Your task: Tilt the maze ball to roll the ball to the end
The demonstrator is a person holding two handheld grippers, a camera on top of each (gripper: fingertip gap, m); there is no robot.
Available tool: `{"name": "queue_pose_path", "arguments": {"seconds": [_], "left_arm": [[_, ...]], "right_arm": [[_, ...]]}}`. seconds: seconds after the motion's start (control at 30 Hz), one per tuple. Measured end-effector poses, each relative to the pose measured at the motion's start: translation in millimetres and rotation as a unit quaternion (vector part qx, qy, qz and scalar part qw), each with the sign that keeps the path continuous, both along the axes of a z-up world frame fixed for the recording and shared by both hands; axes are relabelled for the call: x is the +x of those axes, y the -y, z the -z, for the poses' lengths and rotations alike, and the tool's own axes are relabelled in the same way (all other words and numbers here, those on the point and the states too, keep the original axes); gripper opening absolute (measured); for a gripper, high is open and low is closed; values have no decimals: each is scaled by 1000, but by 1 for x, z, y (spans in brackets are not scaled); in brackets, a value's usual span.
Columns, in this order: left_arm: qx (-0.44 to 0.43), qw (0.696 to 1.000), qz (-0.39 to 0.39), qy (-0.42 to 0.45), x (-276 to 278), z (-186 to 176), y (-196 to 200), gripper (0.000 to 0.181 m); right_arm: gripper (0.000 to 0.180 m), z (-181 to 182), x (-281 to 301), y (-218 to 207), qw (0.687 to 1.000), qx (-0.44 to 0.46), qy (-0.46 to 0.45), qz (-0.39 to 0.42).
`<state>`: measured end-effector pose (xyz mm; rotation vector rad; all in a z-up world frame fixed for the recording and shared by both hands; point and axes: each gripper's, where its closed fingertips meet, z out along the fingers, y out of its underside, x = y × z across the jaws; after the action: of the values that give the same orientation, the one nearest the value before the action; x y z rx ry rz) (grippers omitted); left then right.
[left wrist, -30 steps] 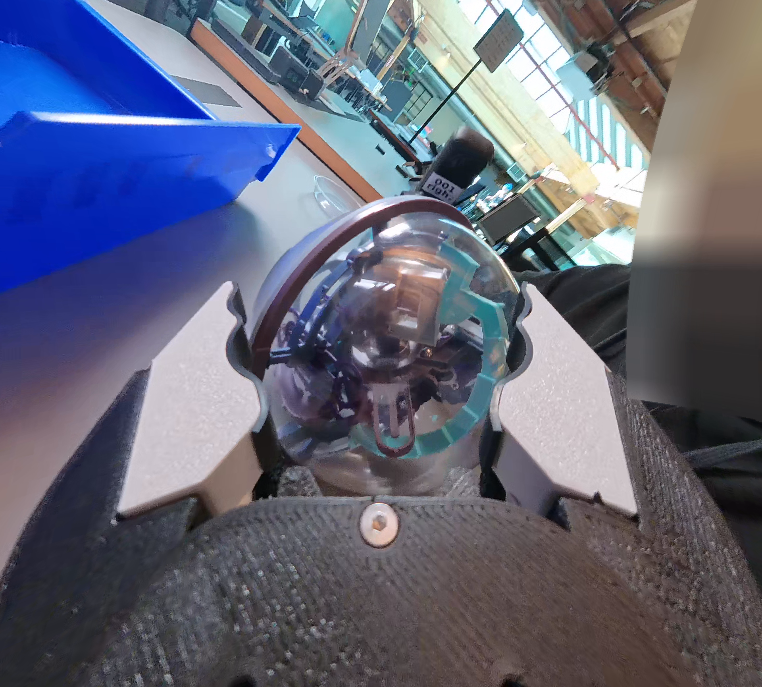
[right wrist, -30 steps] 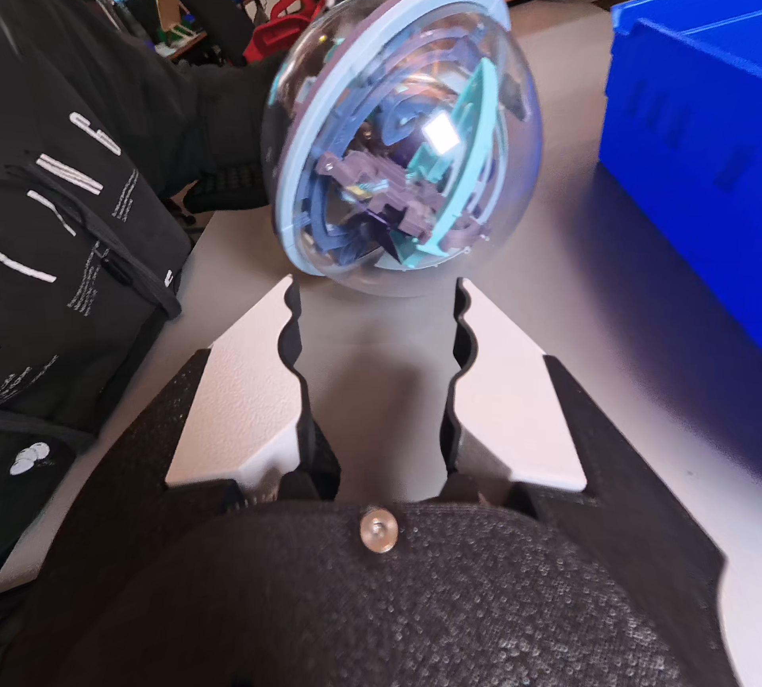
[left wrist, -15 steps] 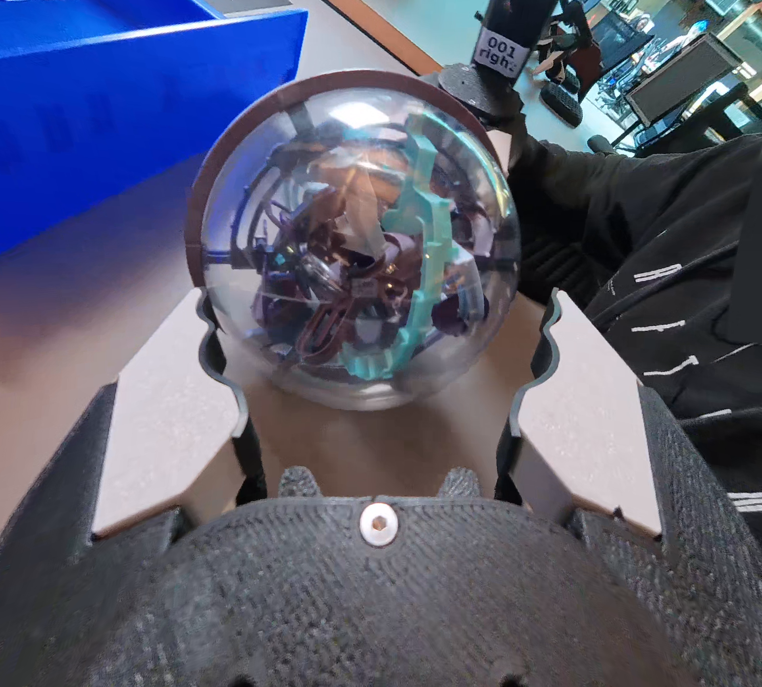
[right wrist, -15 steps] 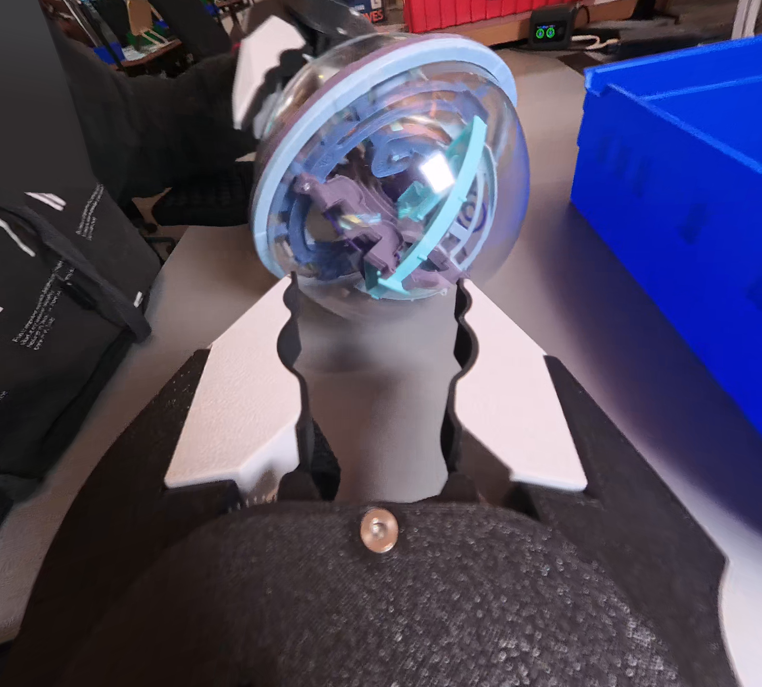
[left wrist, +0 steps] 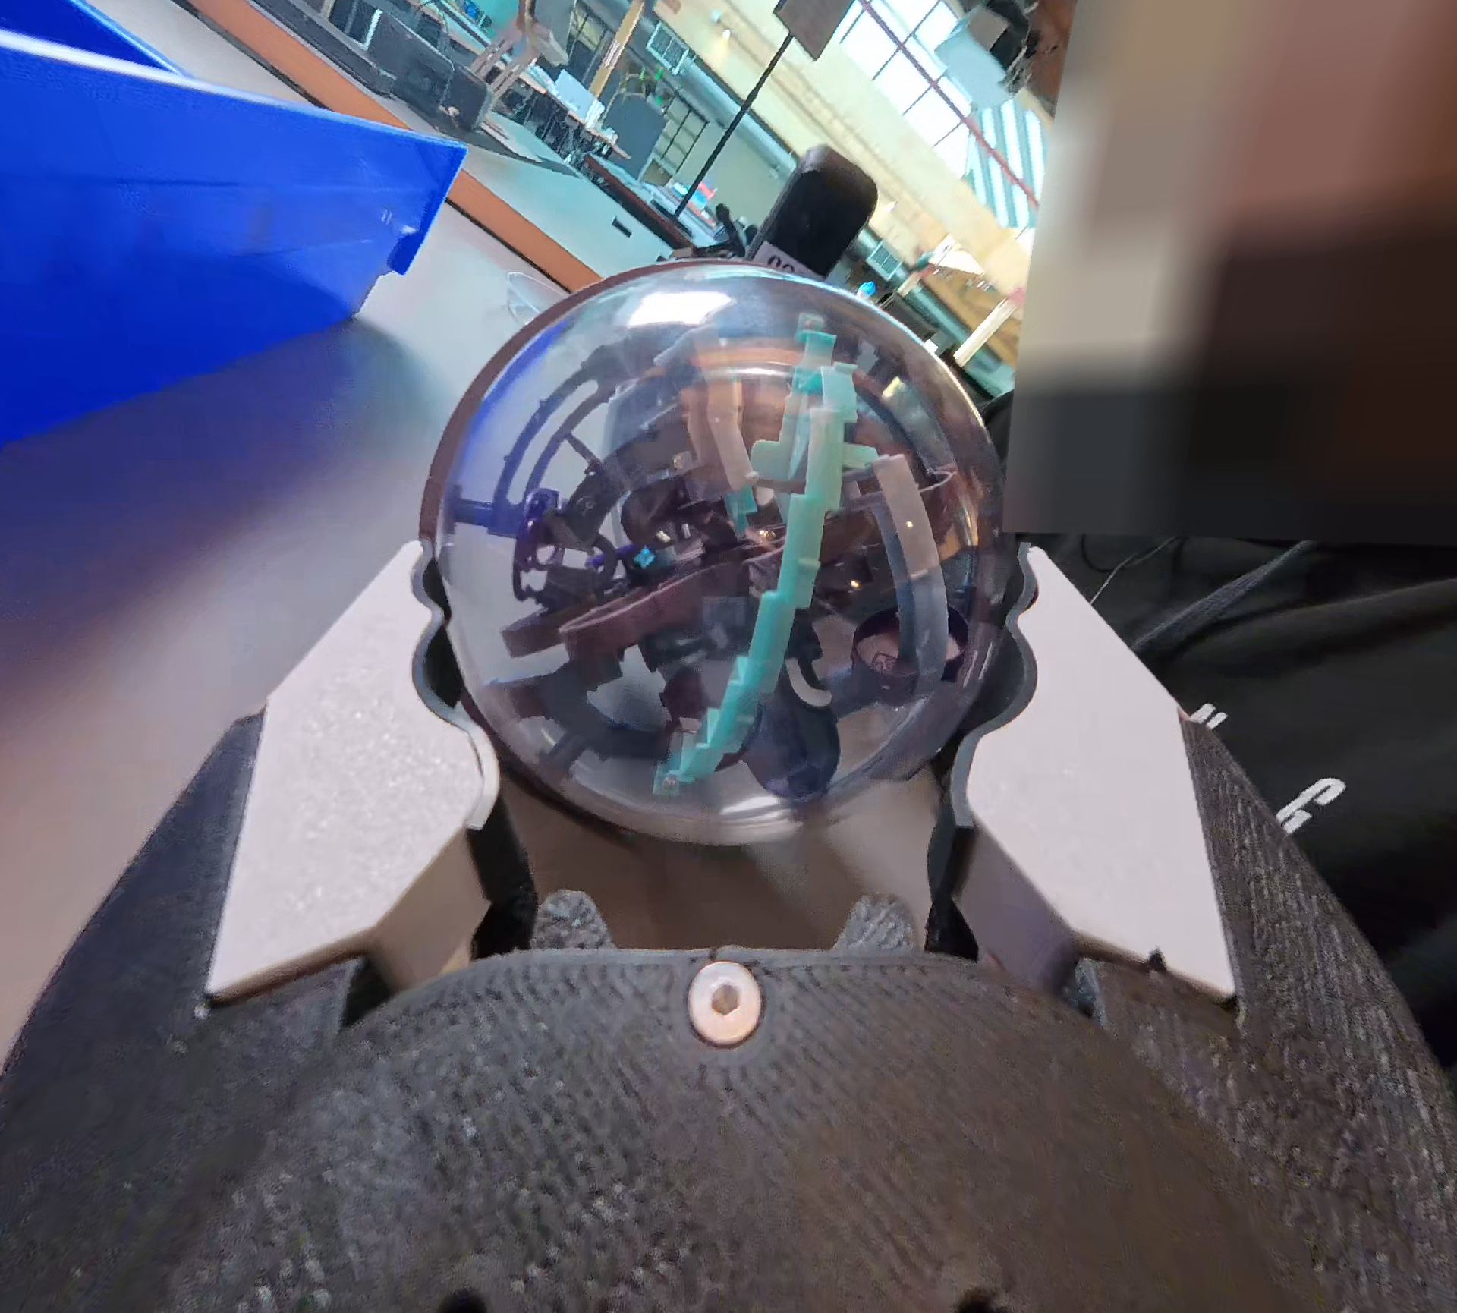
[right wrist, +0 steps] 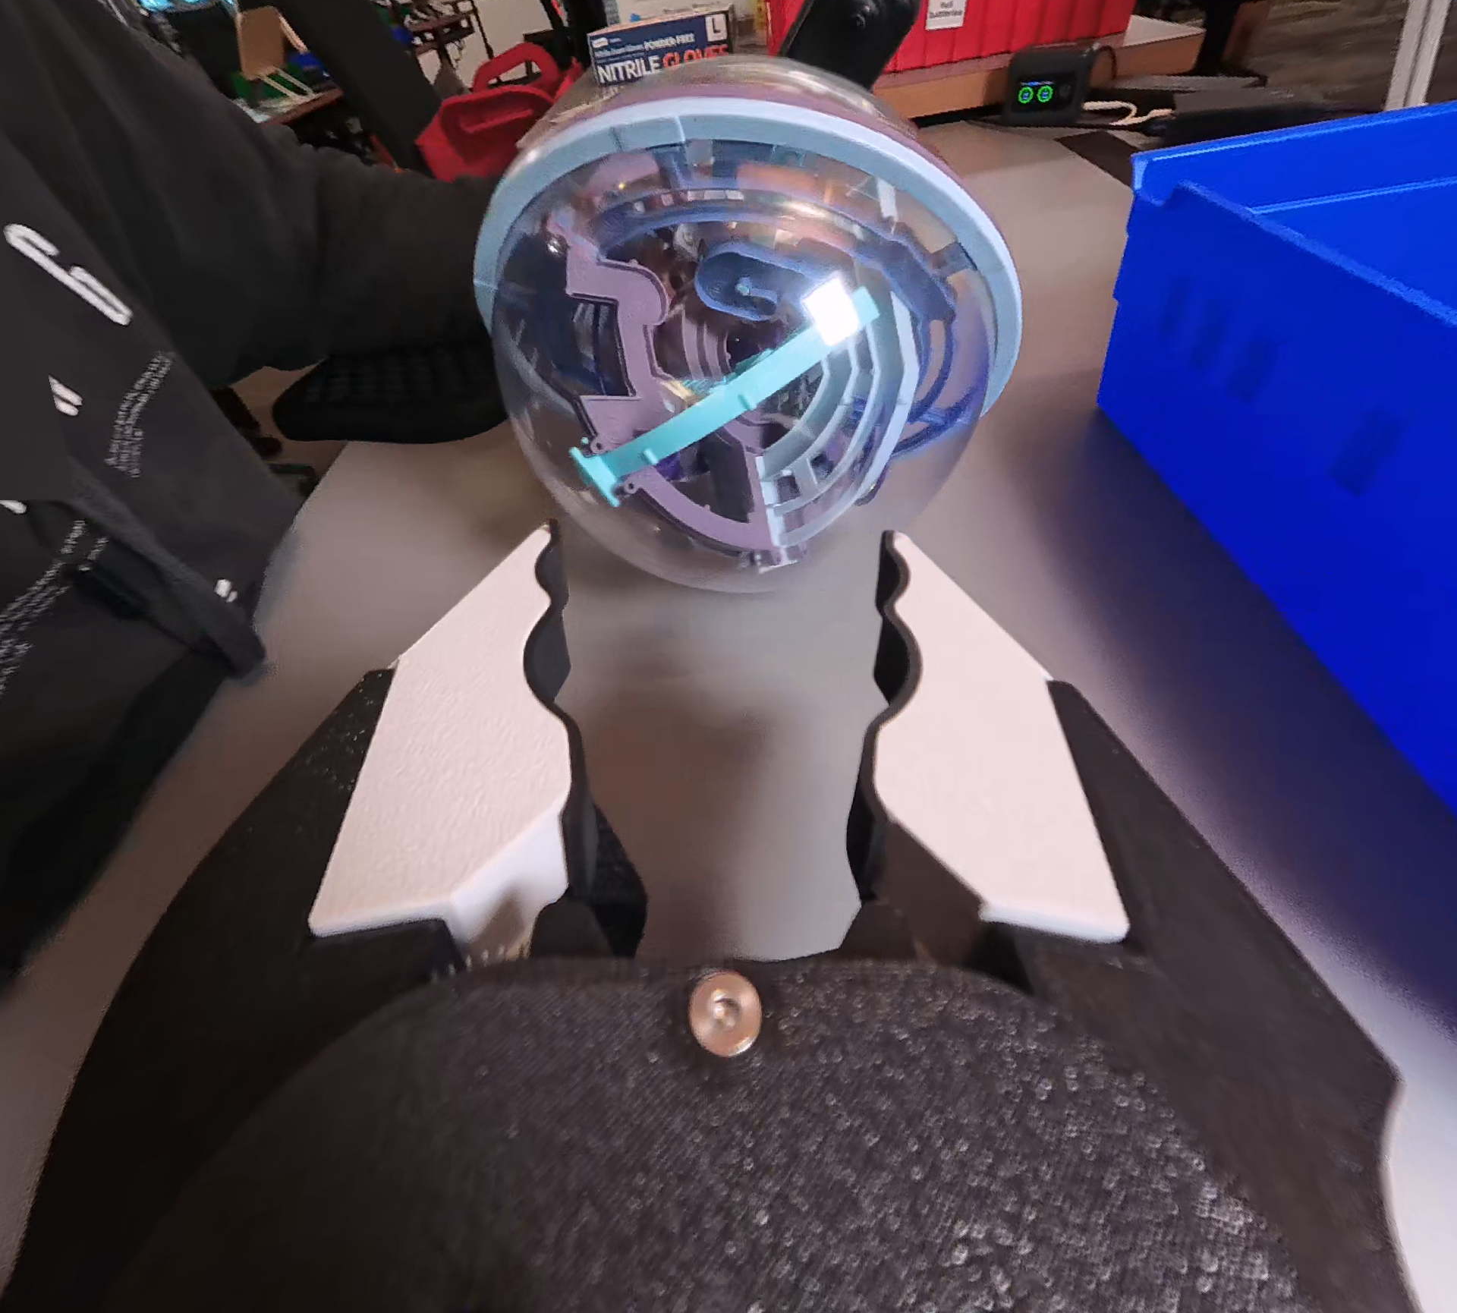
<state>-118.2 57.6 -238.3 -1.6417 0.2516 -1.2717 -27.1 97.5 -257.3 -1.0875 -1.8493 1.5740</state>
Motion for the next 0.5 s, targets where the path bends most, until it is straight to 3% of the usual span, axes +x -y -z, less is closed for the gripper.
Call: {"name": "queue_pose_path", "arguments": {"seconds": [0.17,0.23,0.37,0.5], "left_arm": [[-30,998,18,48,-12,2,-5,127],[-37,999,12,36,-24,0,-4,114],[7,993,-111,38,-64,-40,-5,122],[61,969,-166,-173,-18,-67,6,136]], "right_arm": [[79,7,-10,5,1000,16,0,12],[79,9,-9,6,1000,25,-1,14],[78,11,-11,4,999,32,1,23],[78,9,-18,1,999,17,5,40]]}}
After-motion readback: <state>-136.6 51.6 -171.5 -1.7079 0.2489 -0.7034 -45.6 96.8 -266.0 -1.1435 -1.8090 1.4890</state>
